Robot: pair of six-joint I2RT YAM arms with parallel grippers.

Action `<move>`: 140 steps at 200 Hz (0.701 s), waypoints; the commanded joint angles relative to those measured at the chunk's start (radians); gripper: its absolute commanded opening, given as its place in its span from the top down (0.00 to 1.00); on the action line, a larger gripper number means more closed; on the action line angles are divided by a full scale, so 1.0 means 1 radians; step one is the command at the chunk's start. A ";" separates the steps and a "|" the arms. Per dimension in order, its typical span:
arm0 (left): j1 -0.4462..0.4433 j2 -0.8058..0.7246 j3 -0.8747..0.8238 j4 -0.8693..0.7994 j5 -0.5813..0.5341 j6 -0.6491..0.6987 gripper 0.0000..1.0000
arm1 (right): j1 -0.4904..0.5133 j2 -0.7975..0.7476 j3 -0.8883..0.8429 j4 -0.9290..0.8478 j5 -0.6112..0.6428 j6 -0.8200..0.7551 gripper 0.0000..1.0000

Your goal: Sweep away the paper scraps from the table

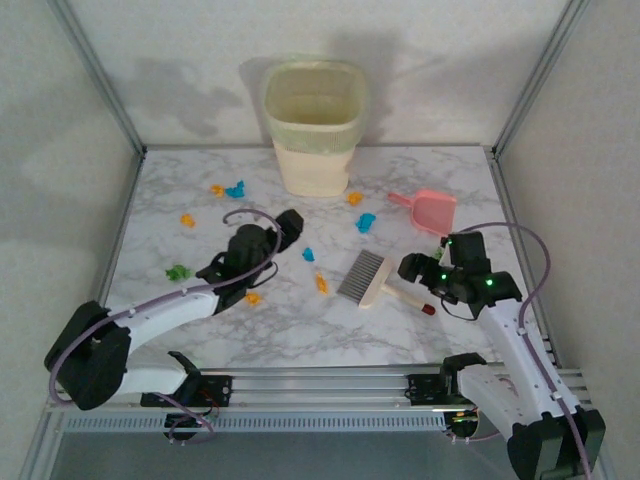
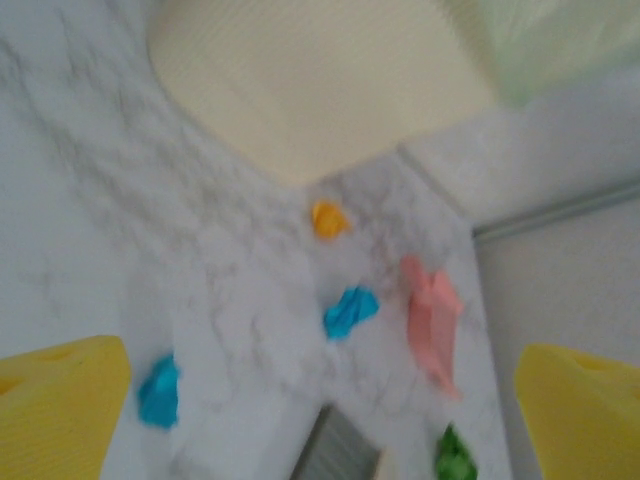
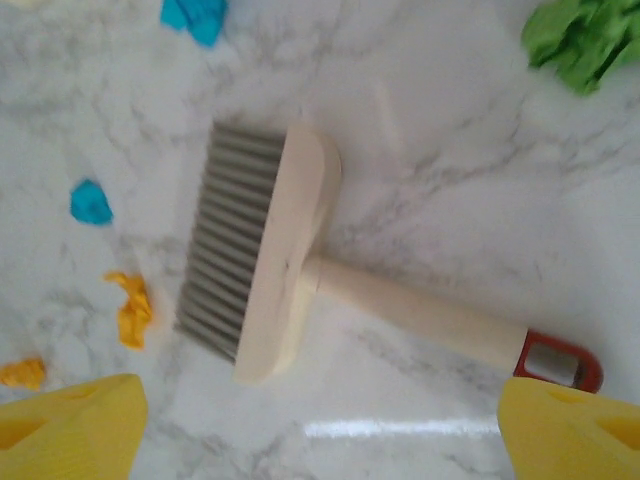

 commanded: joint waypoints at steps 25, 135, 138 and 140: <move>-0.093 0.056 0.020 -0.117 -0.038 0.040 0.02 | 0.063 0.116 0.000 -0.043 0.088 0.015 0.29; -0.095 0.111 0.036 -0.110 0.049 0.060 0.02 | 0.212 0.507 0.080 0.035 0.235 -0.100 0.54; -0.094 0.111 0.036 -0.111 0.048 0.058 0.02 | 0.210 0.509 0.079 0.037 0.238 -0.101 0.54; -0.093 0.111 0.036 -0.110 0.048 0.058 0.02 | 0.212 0.511 0.079 0.039 0.239 -0.101 0.53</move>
